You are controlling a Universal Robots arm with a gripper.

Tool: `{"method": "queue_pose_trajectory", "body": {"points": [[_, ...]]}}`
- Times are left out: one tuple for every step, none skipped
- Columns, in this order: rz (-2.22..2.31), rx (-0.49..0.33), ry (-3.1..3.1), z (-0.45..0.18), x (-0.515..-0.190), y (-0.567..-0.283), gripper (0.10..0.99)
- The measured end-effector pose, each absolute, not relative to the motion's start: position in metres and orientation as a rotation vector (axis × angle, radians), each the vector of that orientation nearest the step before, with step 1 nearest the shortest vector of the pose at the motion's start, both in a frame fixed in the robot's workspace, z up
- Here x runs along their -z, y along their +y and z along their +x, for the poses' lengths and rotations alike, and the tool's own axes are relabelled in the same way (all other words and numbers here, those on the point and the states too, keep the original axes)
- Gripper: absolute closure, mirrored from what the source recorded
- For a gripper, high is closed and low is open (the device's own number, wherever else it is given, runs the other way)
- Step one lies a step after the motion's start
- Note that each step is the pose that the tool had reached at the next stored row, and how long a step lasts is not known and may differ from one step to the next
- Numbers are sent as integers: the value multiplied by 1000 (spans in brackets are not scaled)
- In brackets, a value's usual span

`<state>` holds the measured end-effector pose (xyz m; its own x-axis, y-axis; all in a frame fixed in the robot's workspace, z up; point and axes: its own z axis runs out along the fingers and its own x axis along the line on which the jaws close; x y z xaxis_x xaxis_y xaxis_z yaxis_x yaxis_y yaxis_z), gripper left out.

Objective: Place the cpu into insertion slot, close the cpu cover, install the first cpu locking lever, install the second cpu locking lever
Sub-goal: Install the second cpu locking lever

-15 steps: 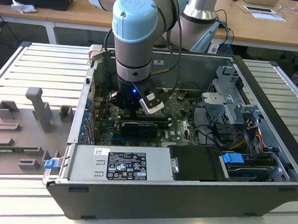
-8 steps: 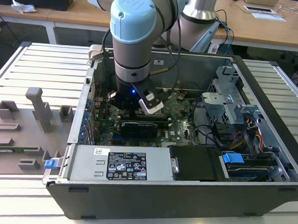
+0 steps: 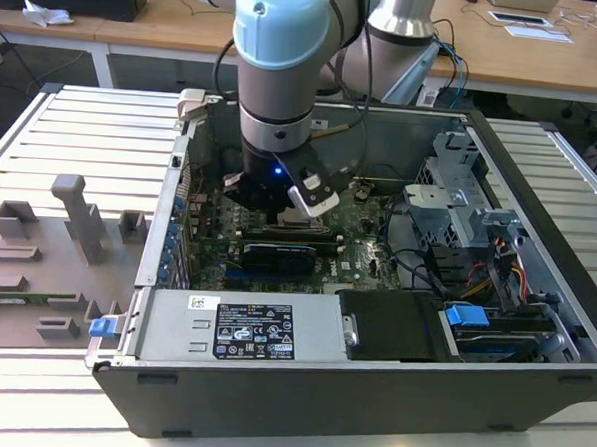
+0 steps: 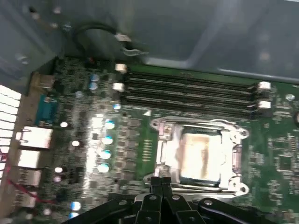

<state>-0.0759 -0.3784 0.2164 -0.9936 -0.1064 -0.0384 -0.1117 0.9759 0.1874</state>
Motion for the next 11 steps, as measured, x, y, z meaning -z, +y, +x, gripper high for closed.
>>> {"method": "queue_pose_trajectory", "body": {"points": [[-170, -298, 3106, -68, -215, -378, 980], [-169, -299, 3112, -64, -215, -377, 980], [-169, -300, 3119, -59, -214, -377, 980], [-168, -301, 3125, -55, -213, -376, 980], [-167, -300, 3135, -45, -212, -375, 980], [-167, -298, 3140, -40, -211, -374, 980], [-166, -296, 3143, -37, -211, -372, 980], [-166, -288, 3146, -33, -211, -369, 980], [-166, -282, 3148, -31, -210, -366, 980], [-165, -260, 3153, -28, -210, -359, 980], [-165, -235, 3156, -27, -210, -353, 980]]}}
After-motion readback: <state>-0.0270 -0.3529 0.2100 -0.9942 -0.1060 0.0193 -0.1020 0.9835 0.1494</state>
